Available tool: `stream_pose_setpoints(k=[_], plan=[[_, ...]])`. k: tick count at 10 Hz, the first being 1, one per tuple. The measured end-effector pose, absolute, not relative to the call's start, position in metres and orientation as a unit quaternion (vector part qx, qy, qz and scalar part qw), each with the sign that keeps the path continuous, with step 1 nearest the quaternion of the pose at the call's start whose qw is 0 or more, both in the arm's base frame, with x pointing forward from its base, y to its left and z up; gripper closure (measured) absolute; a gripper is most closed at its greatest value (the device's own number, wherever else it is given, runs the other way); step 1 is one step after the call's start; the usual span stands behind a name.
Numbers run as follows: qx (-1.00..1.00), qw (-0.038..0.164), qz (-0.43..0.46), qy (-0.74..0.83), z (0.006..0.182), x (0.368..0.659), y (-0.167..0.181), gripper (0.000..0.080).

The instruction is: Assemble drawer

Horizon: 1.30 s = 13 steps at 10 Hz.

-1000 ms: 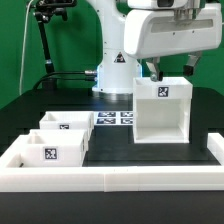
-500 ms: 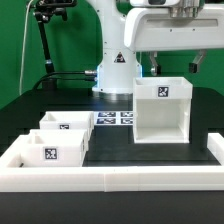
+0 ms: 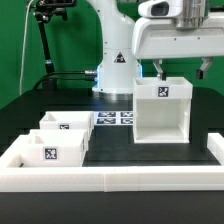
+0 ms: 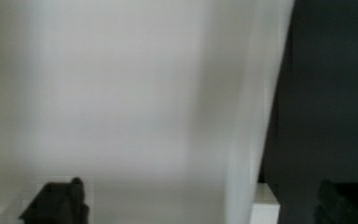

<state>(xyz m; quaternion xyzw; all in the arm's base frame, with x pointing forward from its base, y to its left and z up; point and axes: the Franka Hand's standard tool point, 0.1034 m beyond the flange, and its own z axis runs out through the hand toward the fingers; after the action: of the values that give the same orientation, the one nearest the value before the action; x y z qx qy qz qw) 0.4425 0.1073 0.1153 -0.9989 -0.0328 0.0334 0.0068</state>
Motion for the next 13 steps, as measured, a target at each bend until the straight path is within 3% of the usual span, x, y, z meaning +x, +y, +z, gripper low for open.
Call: stream_pose_setpoints(k=[5, 7, 8, 9, 11, 13], plan=[[-0.999, 0.013, 0.034, -0.024, 0.1087, 0.4415, 0.1081, 0.015], [-0.999, 0.013, 0.034, -0.025, 0.1085, 0.4414, 0.1081, 0.0196], [-0.999, 0.013, 0.034, -0.025, 0.1084, 0.4413, 0.1081, 0.0373], [-0.999, 0.013, 0.034, -0.025, 0.1083, 0.4413, 0.1081, 0.0373], [-0.999, 0.013, 0.034, -0.025, 0.1081, 0.4412, 0.1081, 0.073], [-0.999, 0.013, 0.034, -0.025, 0.1081, 0.4415, 0.1081, 0.0763]])
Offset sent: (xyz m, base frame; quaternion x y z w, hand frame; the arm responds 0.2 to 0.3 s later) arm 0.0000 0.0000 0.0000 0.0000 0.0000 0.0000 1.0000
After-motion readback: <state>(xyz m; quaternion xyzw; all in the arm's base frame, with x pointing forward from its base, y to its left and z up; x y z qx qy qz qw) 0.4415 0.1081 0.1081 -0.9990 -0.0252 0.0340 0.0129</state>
